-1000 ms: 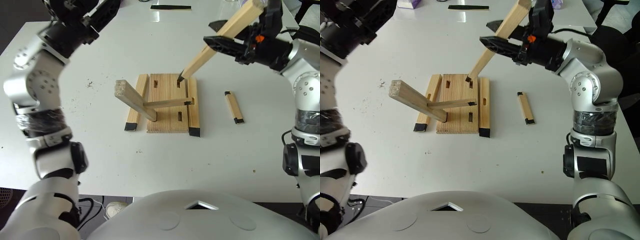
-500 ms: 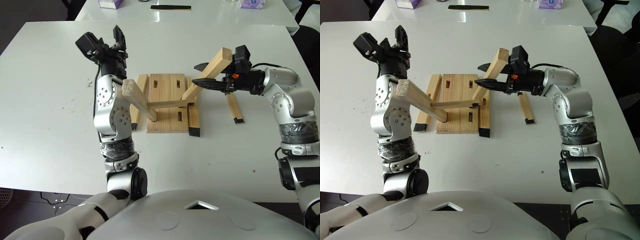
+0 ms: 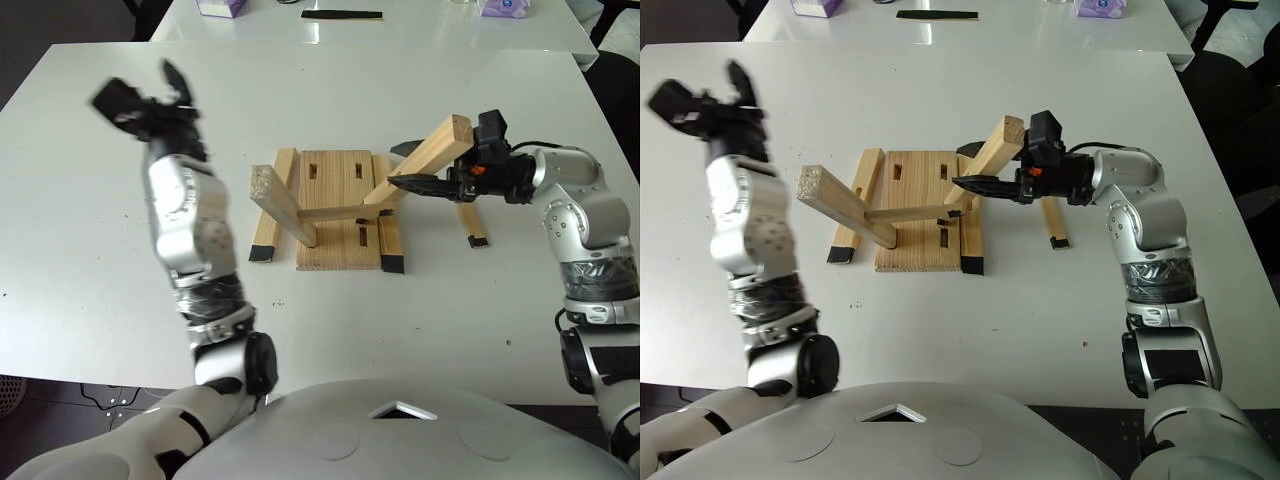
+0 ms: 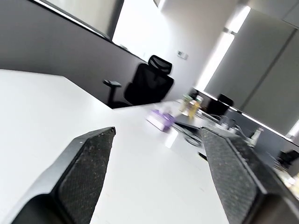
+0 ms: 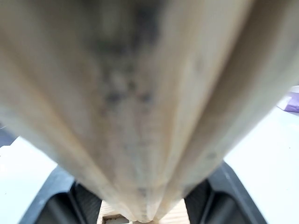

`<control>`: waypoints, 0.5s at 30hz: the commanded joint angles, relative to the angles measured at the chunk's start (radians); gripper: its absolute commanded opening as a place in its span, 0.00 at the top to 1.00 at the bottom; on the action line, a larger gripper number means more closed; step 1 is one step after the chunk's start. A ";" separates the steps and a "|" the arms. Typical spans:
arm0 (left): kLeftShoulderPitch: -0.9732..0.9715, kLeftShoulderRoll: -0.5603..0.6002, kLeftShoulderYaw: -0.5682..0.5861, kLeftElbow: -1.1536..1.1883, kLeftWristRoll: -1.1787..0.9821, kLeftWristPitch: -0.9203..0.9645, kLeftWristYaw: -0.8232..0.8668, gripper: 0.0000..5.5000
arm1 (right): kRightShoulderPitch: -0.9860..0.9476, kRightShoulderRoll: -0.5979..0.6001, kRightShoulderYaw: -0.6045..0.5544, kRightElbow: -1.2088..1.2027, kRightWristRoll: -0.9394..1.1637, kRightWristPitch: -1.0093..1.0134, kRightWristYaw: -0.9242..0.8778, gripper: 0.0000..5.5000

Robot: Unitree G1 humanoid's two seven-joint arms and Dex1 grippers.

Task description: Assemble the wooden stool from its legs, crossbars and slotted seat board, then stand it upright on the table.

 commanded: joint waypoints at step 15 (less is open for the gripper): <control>-0.133 0.358 -0.191 -0.522 -0.880 0.662 -0.189 0.38 | 0.190 -0.023 -0.075 -0.186 0.005 0.031 -0.133 0.64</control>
